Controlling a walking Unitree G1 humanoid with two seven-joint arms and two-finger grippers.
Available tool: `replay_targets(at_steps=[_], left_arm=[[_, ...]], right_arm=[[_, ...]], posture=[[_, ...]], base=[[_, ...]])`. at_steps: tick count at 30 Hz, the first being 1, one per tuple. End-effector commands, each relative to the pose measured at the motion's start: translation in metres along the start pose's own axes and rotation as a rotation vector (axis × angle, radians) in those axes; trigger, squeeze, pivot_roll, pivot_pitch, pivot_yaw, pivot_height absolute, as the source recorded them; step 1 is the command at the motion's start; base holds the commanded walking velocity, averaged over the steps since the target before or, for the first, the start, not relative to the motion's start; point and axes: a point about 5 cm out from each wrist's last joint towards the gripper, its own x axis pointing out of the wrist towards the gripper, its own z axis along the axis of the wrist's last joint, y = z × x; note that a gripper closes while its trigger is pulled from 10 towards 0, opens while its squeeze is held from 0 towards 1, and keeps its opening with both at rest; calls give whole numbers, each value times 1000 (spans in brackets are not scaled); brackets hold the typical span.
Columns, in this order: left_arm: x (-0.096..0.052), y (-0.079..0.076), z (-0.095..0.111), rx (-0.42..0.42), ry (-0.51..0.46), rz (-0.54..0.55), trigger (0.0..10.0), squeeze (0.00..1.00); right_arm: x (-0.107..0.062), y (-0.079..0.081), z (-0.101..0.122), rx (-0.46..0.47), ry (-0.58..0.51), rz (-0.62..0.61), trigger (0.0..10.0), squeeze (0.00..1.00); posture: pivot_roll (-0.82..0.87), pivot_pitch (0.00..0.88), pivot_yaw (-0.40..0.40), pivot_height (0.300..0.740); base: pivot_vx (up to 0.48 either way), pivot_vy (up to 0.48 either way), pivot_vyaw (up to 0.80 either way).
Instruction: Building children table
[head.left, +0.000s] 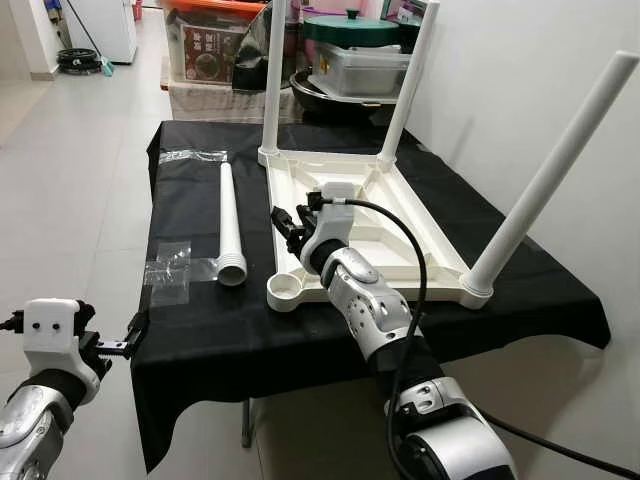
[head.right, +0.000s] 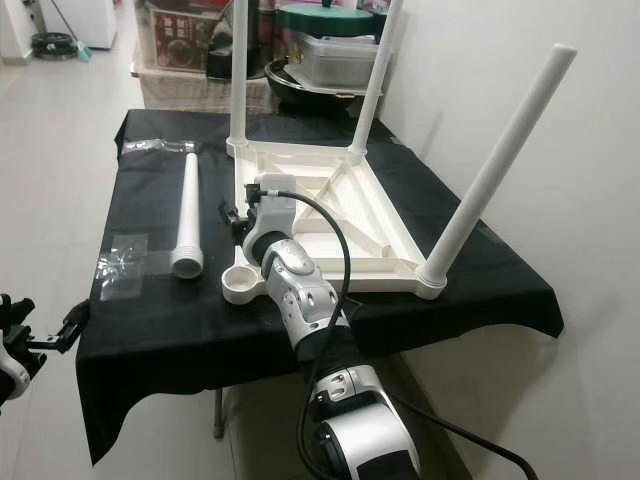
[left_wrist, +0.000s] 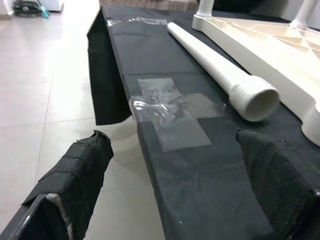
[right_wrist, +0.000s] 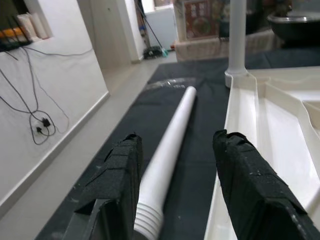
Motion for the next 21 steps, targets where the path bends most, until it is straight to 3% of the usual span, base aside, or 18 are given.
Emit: replay_targets(at_steps=[1,9,21], left_arm=[[2,-1,0,3,-11,15,10000,0],[4,-1,2,4,-24,33,10000,0],[9,-1,2,8,-28,42,10000,0]], right_arm=[[-4,14,-8,33,-24,52,10000,0],[-8,17,-6,39,-43,68,10000,0],[-13,13,-6,42,-55,63,10000,0]], posture=[[127,0,-125,740],[126,0,-122,740],[119,0,-112,740]], base=[[0,0,0],[0,0,0],[0,440,0]])
